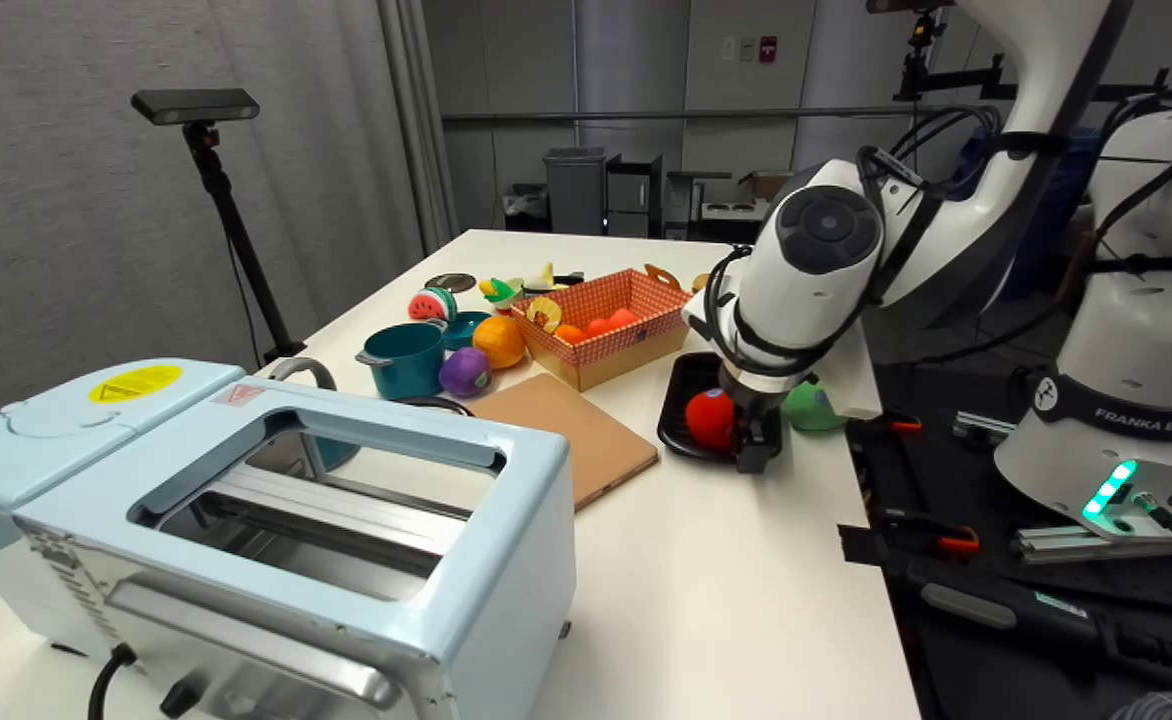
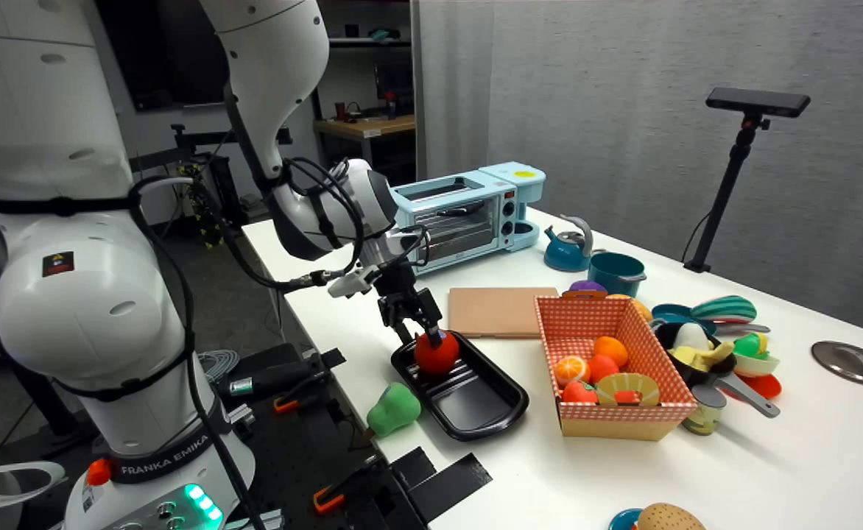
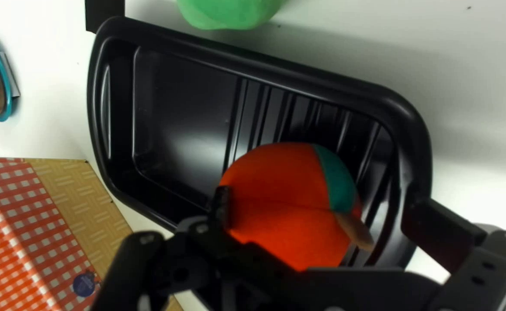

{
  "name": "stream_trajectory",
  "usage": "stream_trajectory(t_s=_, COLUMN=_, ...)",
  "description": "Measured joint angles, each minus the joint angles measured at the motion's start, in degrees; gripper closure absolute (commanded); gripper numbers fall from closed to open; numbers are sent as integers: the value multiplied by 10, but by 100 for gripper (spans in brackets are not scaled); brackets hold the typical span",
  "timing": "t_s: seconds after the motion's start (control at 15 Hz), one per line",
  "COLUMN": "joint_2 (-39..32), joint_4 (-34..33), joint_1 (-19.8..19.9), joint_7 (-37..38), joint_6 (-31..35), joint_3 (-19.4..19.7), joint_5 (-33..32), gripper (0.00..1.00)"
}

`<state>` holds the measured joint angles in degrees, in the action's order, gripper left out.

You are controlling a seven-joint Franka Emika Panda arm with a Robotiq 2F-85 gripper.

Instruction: Put the orange plush toy in the box

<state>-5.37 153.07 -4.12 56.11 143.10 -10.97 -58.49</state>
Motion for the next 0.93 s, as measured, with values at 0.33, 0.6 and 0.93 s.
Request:
stream_trajectory(t_s=0.33, joint_2=-5, joint_4=-9, joint_1=0, joint_7=0, joint_6=1, joint_3=26, joint_5=1, gripper=0)
stream_trajectory(t_s=0.6, joint_2=-5, joint_4=-15, joint_1=0, joint_7=0, joint_6=3, joint_3=30, joint_5=4, gripper=32)
stream_trajectory(t_s=0.93, joint_2=-5, joint_4=-23, joint_1=0, joint_7=1, joint_6=9, joint_3=32, joint_5=4, gripper=70)
